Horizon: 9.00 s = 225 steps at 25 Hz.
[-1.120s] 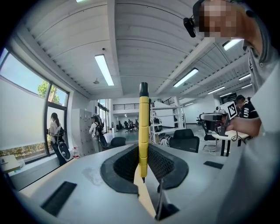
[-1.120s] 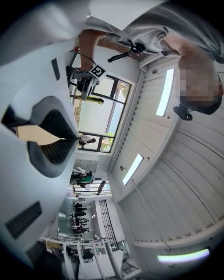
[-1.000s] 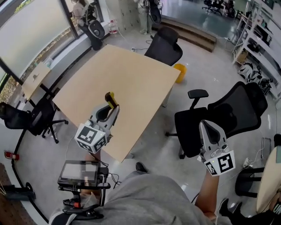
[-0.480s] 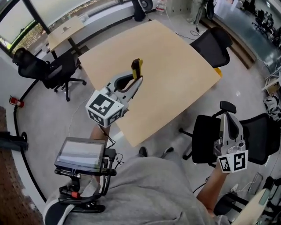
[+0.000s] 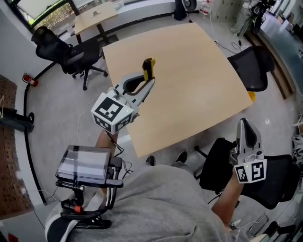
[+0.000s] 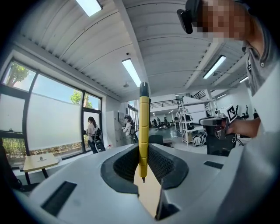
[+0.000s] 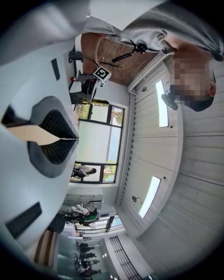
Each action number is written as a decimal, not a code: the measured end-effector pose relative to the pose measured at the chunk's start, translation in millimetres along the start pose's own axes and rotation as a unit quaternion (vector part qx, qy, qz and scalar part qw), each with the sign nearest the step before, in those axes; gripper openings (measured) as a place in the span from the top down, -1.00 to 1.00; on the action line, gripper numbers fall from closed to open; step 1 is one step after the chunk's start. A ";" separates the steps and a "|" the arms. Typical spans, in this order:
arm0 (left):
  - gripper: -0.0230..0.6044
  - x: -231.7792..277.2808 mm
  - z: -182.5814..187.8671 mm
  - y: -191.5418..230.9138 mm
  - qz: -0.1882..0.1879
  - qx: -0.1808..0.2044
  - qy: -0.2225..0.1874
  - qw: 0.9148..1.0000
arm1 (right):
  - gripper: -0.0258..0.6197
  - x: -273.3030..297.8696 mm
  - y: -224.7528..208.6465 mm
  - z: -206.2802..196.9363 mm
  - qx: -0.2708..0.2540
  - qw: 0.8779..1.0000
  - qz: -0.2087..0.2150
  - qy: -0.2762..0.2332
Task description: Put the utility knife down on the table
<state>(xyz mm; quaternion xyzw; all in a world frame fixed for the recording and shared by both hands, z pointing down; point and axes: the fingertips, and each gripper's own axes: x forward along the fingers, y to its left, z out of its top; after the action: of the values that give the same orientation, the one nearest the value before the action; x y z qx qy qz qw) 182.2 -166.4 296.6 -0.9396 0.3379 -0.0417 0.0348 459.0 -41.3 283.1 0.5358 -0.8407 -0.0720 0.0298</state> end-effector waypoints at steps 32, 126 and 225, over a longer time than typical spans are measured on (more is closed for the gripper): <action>0.75 81.7 -15.2 60.8 0.059 -0.029 0.023 0.998 | 0.89 100.8 -118.3 -17.2 0.014 0.999 0.029 0.017; 0.75 384.1 -358.1 284.7 0.072 -0.186 0.364 0.910 | 0.89 320.6 -260.4 -211.7 0.089 0.974 0.135 0.159; 0.40 367.6 -478.9 269.9 -0.017 0.149 0.609 0.779 | 0.89 316.9 -272.7 -264.8 0.139 0.961 0.135 0.196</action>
<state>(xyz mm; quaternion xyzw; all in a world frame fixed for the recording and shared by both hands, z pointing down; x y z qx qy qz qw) 245.2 -626.4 767.6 -0.7076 0.2619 -0.6551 -0.0396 602.9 -465.1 494.4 0.4202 -0.8845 0.1566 0.1292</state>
